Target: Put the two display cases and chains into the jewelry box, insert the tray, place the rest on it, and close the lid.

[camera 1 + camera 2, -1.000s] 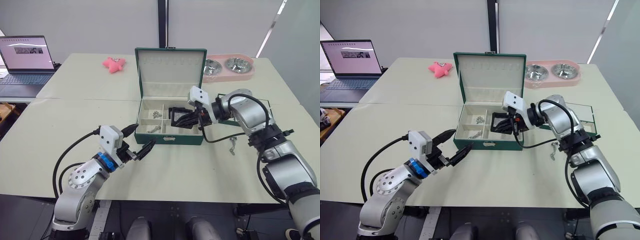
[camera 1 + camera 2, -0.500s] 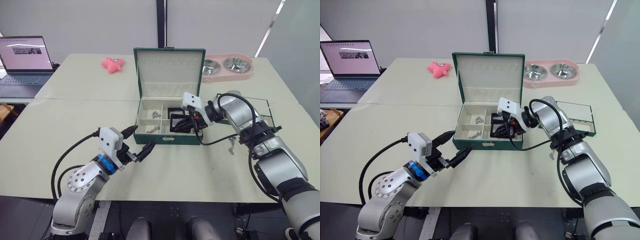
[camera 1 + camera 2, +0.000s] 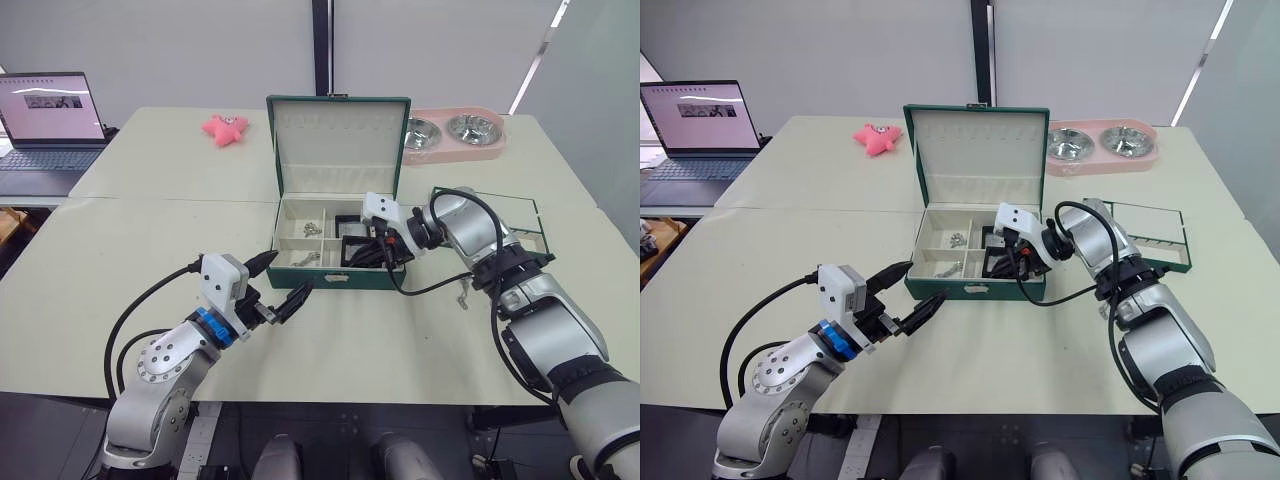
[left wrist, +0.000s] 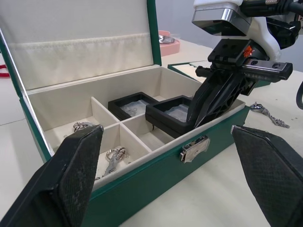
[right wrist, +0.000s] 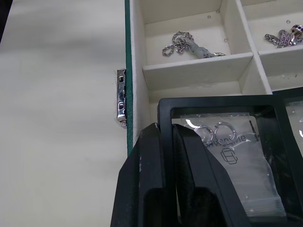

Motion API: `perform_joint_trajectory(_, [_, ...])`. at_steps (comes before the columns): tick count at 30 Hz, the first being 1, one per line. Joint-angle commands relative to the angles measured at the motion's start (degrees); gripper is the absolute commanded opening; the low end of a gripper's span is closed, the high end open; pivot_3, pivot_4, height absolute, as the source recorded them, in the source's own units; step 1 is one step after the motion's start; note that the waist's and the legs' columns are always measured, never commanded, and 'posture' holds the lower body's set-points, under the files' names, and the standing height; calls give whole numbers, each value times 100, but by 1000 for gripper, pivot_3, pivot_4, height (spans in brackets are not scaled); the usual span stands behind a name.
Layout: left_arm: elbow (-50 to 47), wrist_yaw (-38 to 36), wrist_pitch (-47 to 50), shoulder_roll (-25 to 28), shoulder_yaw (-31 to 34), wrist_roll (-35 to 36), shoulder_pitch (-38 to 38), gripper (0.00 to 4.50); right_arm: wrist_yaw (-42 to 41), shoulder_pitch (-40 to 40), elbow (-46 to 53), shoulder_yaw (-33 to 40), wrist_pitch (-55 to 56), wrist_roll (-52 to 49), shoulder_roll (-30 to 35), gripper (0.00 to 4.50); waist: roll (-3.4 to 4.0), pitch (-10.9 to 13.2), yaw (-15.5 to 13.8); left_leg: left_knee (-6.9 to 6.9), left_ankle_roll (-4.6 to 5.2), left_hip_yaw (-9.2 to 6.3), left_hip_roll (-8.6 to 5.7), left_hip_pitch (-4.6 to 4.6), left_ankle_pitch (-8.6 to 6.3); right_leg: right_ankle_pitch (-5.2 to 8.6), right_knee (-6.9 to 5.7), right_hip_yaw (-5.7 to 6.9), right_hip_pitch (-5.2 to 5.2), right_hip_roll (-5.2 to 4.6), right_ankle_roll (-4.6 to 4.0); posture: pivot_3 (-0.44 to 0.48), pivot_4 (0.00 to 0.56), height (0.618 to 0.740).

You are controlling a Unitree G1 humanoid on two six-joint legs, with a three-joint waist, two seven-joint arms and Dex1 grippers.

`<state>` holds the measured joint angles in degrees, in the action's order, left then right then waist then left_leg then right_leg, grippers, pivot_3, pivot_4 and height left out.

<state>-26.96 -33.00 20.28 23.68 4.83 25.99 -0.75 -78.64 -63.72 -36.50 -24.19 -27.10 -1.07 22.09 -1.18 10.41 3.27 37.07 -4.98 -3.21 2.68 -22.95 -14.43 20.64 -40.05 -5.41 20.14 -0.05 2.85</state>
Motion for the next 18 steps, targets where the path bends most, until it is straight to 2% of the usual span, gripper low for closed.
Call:
perform_joint_trajectory(1, [-279, 43, 3, 40, 19, 62, -66, 4500, 16, -214, -51, 205, 128, -26, -28, 1253, 0, 0, 0, 0, 0, 0, 0, 0, 0, 0, 0, 0, 0, 0, 0, 0, 150, 740])
perform_joint_trajectory(5, [-290, 51, 30, 35, 32, 71, -83, 4500, 154, -351, -172, 444, 185, -118, -66, 2191, 0, 0, 0, -2, 0, 2, 0, -1, 0, 0, 0, -2, 3, 0, 0, 0, 150, 740])
perform_joint_trajectory(13, [-59, -78, 105, 167, 72, 149, -364, 4500, 288, -431, 9, 1422, 134, -773, 73, 4483, 1, 1, 0, -3, 0, 2, 0, -2, 0, 0, 1, -1, 2, 0, 0, 0, 150, 740])
perform_joint_trajectory(18, [79, -253, 317, 414, 362, 439, -398, 4500, 507, 446, 953, 2120, 29, -1255, 494, 4483, 0, 0, -17, -6, 0, 0, -1, -5, 0, 0, 5, 2, 1, -1, 0, 0, 150, 740])
